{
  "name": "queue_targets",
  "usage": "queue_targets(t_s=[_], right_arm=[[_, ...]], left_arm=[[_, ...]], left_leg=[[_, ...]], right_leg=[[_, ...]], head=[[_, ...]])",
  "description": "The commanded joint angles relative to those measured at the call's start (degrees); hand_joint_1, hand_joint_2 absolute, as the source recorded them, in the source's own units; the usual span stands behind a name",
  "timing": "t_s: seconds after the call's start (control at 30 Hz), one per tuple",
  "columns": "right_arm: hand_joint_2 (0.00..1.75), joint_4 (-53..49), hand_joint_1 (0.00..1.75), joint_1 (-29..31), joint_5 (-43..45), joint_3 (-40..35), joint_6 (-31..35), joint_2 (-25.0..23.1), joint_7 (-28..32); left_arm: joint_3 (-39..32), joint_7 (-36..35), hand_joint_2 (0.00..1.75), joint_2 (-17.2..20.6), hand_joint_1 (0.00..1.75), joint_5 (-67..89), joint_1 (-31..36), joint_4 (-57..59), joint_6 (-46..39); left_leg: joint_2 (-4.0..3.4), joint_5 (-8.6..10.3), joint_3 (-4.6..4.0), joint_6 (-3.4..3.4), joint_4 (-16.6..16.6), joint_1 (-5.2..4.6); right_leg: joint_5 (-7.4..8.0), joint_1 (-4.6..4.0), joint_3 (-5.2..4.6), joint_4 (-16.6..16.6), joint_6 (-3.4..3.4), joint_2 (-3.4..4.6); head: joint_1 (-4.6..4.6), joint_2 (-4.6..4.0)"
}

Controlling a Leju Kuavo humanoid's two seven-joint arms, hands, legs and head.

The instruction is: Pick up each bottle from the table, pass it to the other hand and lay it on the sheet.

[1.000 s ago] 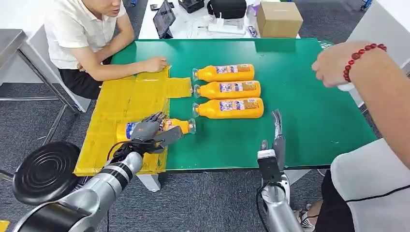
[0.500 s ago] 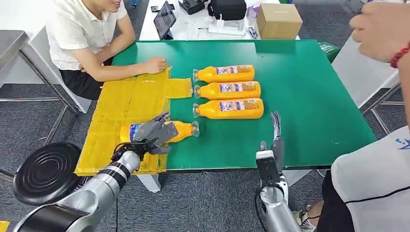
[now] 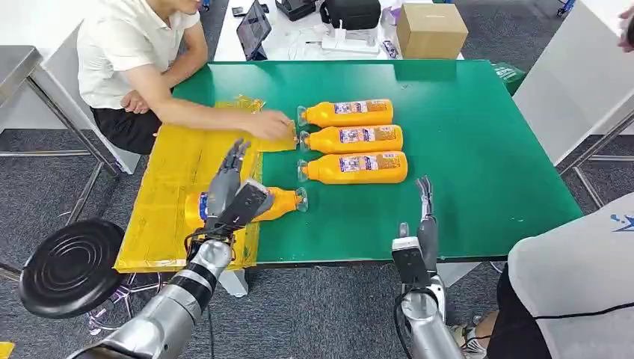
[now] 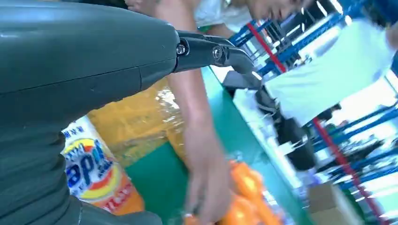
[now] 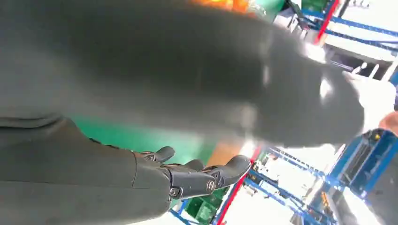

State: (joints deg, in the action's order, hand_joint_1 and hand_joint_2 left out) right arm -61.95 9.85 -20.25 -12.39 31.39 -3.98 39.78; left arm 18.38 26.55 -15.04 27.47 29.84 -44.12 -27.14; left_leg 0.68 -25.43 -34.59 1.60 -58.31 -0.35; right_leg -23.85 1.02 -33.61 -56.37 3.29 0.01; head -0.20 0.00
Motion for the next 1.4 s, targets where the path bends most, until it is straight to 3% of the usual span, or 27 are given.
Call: queue_targets(t_s=[0.03,0.13,0.23,0.4,0.47,0.67,1.0,1.4], right_arm=[[1.75,16.56,0.0,7.06,-9.28,0.11,-0.03,1.07,-2.51],[1.75,19.81,0.0,8.93,-16.24,-1.96,3.01,2.44,-6.62],[1.75,27.55,0.0,14.55,-25.08,-4.13,4.62,5.83,-12.77],[1.75,28.87,0.0,15.64,-25.22,-3.73,4.03,6.57,-12.32],[1.75,32.38,0.0,18.38,-29.8,-4.57,3.79,8.25,-15.99],[1.75,38.47,0.0,23.71,-34.5,-6.96,-1.07,8.3,-19.54],[1.75,41.47,0.0,25.48,-37.97,-10.24,-10.22,8.33,-24.04],[1.75,42.66,0.0,27.3,-40.73,-12.39,-11.11,8.08,-26.31]], left_arm=[[6.77,1.54,1.75,-0.28,0.0,-9.37,-7.09,-14.04,-4.71],[9.11,2.48,1.75,0.18,0.0,-11.76,-7.87,-15.38,-4.19],[13.76,3.78,1.75,0.64,0.0,-8.71,-11.64,-19.61,-8.44],[15.34,3.35,1.75,0.68,0.0,-8.29,-12.98,-20.31,-8.44],[19.89,3.37,1.75,1.18,0.0,-9.22,-13.88,-20.2,-4.36],[21.44,3.47,1.75,0.55,0.0,-10.19,-12.51,-20.38,-5.45],[21.69,2.28,1.75,-0.06,0.0,-12.86,-11.69,-19.84,-4.07],[22.33,2.09,1.75,-0.35,0.0,-13.75,-10.82,-19.06,-3.3]], left_leg=[[-0.26,-0.06,0.21,-0.08,0.06,0.04],[-0.13,-0.06,0.17,-0.1,0.01,0.05],[-0.22,-0.08,0.24,-0.1,0.05,0.03],[-0.09,-0.04,0.13,-0.06,0.03,-0.04],[-0.08,-0.06,0.18,-0.08,0.05,-0.03],[-0.19,-0.09,0.11,-0.1,-0.03,-0.03],[-0.06,-0.04,0.15,-0.06,0.02,-0.03],[-0.14,-0.01,0.4,-0.07,0.02,-0.02]], right_leg=[[0.0,-0.05,0.17,0.09,-0.11,0.16],[-0.04,-0.06,0.15,0.04,-0.12,0.04],[-0.02,-0.04,0.2,0.08,-0.13,0.15],[-0.02,0.02,0.11,0.06,-0.08,0.03],[-0.03,0.03,0.16,0.09,-0.11,0.06],[-0.02,0.02,0.06,-0.02,-0.14,0.16],[-0.02,0.03,0.11,0.06,-0.09,0.0],[0.02,0.01,0.33,0.07,-0.11,0.0]], head=[[0.0,0.0],[0.02,0.0],[0.0,0.0],[0.0,0.0],[0.0,0.0],[-0.02,0.0],[0.0,0.0],[0.0,0.0]])
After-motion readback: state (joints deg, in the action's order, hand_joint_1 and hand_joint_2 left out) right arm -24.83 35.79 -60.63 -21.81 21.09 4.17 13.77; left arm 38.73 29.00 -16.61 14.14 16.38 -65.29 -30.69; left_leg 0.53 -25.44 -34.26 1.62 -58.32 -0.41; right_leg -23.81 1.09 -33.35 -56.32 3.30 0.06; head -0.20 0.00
